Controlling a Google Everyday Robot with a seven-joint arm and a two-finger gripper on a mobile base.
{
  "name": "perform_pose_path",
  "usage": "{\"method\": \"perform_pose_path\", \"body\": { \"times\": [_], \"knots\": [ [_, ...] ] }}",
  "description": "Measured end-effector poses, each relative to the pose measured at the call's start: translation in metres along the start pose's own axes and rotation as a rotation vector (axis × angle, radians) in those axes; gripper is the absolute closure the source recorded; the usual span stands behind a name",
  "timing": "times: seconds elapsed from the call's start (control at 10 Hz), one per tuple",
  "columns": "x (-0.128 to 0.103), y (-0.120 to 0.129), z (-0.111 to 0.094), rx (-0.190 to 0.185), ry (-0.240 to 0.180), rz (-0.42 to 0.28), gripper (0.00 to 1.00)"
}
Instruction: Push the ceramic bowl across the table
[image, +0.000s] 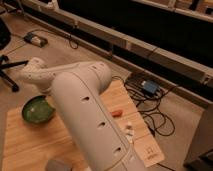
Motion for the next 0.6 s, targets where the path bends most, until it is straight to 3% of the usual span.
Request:
{"method": "perform_pose_path", "body": {
  "times": [0.2,0.6],
  "knots": [
    [0.003,-0.005,0.008,-0.018,0.054,0.000,0.20],
    [0.008,-0.013,0.043,-0.082,0.133,0.022,0.20]
  ]
}}
